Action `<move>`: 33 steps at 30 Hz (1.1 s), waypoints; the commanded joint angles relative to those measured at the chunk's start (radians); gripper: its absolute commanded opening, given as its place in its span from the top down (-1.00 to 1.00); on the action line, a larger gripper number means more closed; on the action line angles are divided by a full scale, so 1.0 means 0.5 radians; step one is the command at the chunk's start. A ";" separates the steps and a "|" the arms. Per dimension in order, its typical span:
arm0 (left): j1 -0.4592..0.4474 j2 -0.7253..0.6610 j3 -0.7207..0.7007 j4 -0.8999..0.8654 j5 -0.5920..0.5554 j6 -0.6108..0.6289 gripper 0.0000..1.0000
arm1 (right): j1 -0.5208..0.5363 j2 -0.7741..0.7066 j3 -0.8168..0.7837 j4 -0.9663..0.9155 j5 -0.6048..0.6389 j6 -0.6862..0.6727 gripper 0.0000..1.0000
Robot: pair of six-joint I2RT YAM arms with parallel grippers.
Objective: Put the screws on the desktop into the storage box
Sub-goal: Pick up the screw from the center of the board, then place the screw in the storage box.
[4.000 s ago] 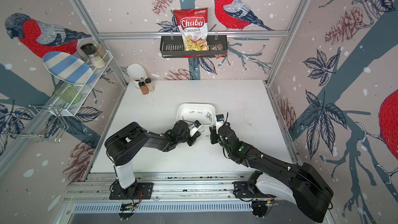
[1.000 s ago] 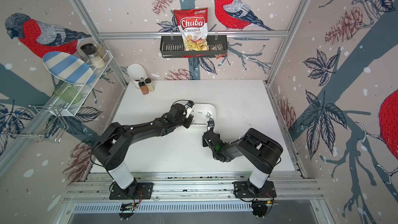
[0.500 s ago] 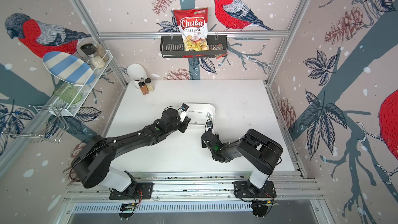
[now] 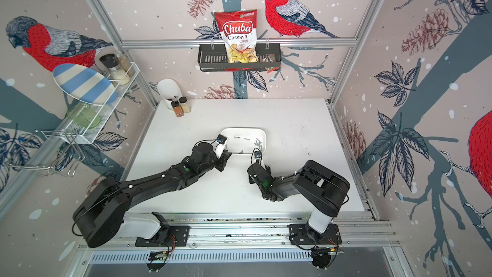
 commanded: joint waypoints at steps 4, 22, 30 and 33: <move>-0.006 -0.065 -0.101 0.167 0.021 -0.066 0.41 | 0.008 -0.038 -0.002 -0.246 -0.082 0.005 0.64; -0.003 -0.236 -0.360 0.379 0.011 -0.138 0.37 | -0.080 -0.656 0.314 -0.725 -0.250 -0.202 0.66; 0.002 -0.278 -0.389 0.387 -0.003 -0.136 0.36 | -0.493 -0.347 0.825 -0.949 -0.603 -0.340 0.66; 0.012 -0.279 -0.391 0.388 -0.002 -0.136 0.36 | -0.554 -0.137 0.999 -1.045 -0.594 -0.393 0.66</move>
